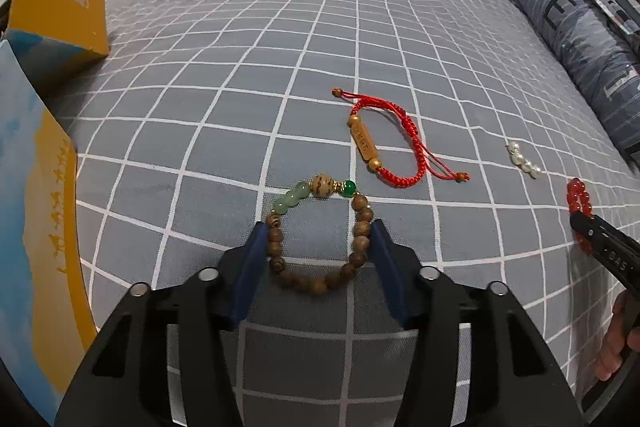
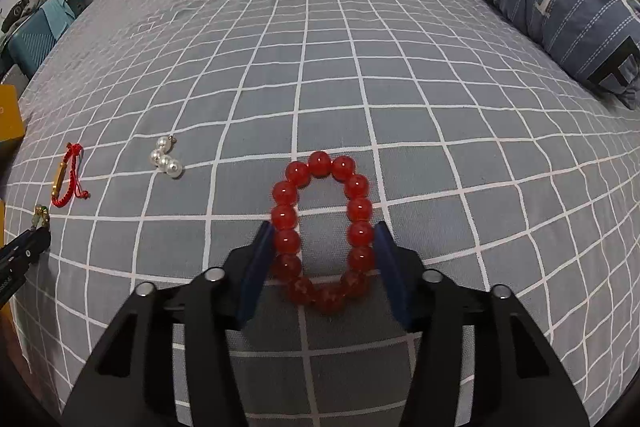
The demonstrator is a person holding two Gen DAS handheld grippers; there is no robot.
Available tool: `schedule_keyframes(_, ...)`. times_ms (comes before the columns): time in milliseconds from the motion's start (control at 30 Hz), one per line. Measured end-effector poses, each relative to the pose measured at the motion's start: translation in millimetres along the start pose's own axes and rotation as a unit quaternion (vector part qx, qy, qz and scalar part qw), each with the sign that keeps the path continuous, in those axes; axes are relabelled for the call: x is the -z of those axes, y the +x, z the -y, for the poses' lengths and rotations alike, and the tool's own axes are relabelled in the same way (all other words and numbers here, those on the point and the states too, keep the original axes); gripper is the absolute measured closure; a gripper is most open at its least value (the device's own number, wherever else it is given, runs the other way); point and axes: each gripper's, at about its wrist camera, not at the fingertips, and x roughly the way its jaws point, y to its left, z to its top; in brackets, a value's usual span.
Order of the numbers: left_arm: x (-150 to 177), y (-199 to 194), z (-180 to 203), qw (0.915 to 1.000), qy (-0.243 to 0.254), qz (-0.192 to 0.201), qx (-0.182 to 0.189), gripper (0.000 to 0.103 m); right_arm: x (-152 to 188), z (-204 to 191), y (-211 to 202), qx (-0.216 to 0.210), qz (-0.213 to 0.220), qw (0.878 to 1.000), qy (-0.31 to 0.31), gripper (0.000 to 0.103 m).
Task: Organize jewelry
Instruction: 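Grasp the wooden-jade bead bracelet with left tool while right tool grasps red bead bracelet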
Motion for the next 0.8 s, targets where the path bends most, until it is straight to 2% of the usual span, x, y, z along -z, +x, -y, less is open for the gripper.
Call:
schedule_keyframes(133, 3, -3, 0, 1.0, 0.0, -0.002, 0.007, 0.069, -1, 0, 0, -0.002, -0.004, 1.0, -0.001, 0.066)
schedule_keyframes(200, 3, -5, 1, 0.9999, -0.001, -0.003, 0.011, 0.085, 0, 1, 0, -0.004, -0.007, 1.0, 0.0, 0.071)
schedule_keyframes(233, 3, -7, 2, 0.9999, 0.001, -0.004, 0.014, 0.089, 0, 1, -1, -0.005, -0.008, 1.0, 0.0, 0.077)
schedule_keyframes(300, 3, -10, 5, 0.9998, 0.007, -0.002, 0.018, 0.096, 1, 2, -3, -0.004, -0.009, 1.0, 0.003, 0.077)
schedule_keyframes(400, 4, -14, 9, 0.9997, 0.013, 0.002, 0.023, 0.096, 1, 3, -5, -0.008, -0.009, 1.0, 0.009, 0.077)
schedule_keyframes(433, 4, -16, 11, 0.9996, 0.015, 0.005, 0.022, 0.096, 1, 4, -7, -0.008, -0.006, 1.0, 0.012, 0.089)
schedule_keyframes(467, 4, -17, 11, 0.9996, 0.016, 0.006, 0.023, 0.096, 0, 4, -9, -0.008, -0.004, 1.0, 0.014, 0.09)
schedule_keyframes(800, 4, -23, 14, 0.9994, 0.017, 0.013, 0.029, 0.096, 0, 4, -16, -0.004, 0.005, 1.0, 0.014, 0.09)
